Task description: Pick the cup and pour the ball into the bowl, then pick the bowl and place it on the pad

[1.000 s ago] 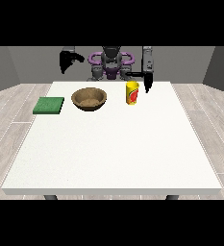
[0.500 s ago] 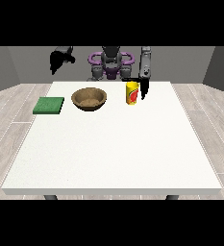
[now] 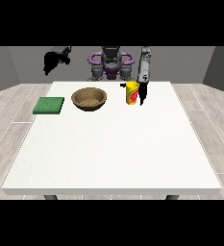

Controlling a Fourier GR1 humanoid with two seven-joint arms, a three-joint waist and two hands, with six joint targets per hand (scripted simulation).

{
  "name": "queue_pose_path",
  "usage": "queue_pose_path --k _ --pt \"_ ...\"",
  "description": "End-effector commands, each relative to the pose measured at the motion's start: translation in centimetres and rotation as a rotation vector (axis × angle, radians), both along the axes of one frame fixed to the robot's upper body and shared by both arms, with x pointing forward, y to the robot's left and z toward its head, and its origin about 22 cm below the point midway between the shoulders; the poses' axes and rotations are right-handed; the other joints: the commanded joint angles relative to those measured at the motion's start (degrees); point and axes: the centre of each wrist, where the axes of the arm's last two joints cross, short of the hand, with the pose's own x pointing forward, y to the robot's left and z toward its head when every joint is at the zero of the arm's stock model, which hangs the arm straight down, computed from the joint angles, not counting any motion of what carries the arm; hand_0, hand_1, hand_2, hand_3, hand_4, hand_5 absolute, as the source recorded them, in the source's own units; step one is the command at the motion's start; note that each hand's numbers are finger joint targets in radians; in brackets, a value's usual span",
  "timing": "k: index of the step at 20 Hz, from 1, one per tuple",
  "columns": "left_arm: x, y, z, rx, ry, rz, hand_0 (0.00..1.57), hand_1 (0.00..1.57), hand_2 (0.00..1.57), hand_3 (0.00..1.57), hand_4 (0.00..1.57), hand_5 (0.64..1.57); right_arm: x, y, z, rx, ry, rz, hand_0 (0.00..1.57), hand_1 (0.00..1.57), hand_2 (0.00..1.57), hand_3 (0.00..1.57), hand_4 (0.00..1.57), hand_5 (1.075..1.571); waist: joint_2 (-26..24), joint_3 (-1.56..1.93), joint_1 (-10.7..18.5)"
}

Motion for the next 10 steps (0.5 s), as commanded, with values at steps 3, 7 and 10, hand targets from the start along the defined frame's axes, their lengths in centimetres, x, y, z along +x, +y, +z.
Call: queue_pose_path --k 3,7,10 --pt "-0.2 0.6 -0.7 0.223 -0.076 0.050 1.21 1.21 1.30 1.11 1.30 0.994 0.1 0.1 0.7 0.003 -0.003 0.020 0.00 0.00 0.40 0.51 0.61 1.570 0.95 0.00 -2.99" --pt "-2.3 -1.0 -3.1 0.181 -0.072 0.075 1.31 1.31 1.57 1.57 1.28 1.234 0.7 -2.8 2.6 0.006 -0.042 -0.012 0.00 0.00 0.42 0.67 0.57 1.570 2.26 -0.01 -2.08" --pt "-2.0 0.1 -2.9 0.202 -0.043 0.057 1.32 1.32 1.57 1.57 1.29 1.210 -0.3 -5.1 0.6 0.012 0.002 -0.046 0.00 0.00 0.38 0.66 0.58 1.570 -0.35 0.02 -0.84"
